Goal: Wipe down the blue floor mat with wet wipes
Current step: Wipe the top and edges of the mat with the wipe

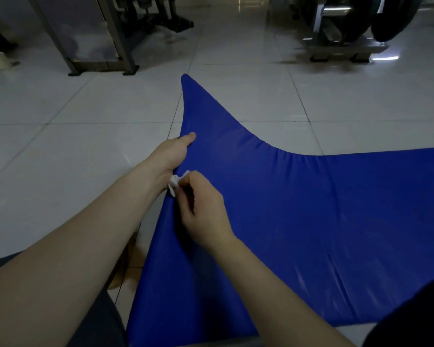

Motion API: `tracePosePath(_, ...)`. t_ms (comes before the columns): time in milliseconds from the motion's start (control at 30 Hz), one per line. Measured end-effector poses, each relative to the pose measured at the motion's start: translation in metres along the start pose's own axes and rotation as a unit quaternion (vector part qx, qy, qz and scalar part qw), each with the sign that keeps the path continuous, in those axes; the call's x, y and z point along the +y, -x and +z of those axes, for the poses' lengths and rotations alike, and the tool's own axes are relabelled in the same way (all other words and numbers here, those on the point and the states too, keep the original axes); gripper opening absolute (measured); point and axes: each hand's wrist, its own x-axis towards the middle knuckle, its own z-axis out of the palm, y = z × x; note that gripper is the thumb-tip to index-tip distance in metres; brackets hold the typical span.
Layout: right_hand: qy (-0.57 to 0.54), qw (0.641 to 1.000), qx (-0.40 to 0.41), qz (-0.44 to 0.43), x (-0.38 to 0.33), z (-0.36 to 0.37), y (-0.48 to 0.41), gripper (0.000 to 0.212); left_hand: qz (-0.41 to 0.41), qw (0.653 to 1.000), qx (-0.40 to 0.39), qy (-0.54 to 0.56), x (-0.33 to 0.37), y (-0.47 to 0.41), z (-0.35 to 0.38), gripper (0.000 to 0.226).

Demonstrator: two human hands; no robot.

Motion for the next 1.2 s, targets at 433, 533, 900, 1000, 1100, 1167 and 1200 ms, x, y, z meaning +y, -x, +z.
tracePosePath(433, 0.141, 0.868, 0.035, 0.475, 0.136, -0.024, 0.076, 0.029, -0.015, 1.0, -0.018, 0.004, 0.004, 0.005, 0.007, 0.049)
tracePosePath(533, 0.052, 0.914, 0.111, 0.386, 0.086, -0.015, 0.035, 0.033, -0.009, 1.0, -0.022, 0.004, 0.008, 0.003, 0.011, 0.055)
tracePosePath(900, 0.007, 0.996, 0.035, 0.088, 0.012, 0.001, 0.002, 0.03, 0.009, 1.0, -0.007, -0.018, 0.009, -0.001, 0.007, 0.048)
tracePosePath(1000, 0.019, 0.975, 0.09, 0.204, 0.073, -0.008, 0.029, 0.038, -0.001, 0.999, -0.022, -0.024, 0.013, 0.003, 0.004, 0.049)
tracePosePath(1100, 0.092, 0.927, 0.081, 0.355, 0.129, -0.027, 0.063, 0.039, -0.027, 0.997, -0.068, -0.03, 0.014, 0.006, -0.001, 0.05)
tracePosePath(1167, 0.078, 0.9, 0.069, 0.424, 0.142, -0.03, 0.073, 0.039, -0.037, 0.991, -0.097, -0.087, 0.013, 0.009, -0.002, 0.061)
tracePosePath(1200, 0.055, 0.892, 0.074, 0.442, 0.143, -0.028, 0.074, 0.038, -0.033, 0.987, -0.105, -0.119, 0.012, 0.01, -0.002, 0.067)
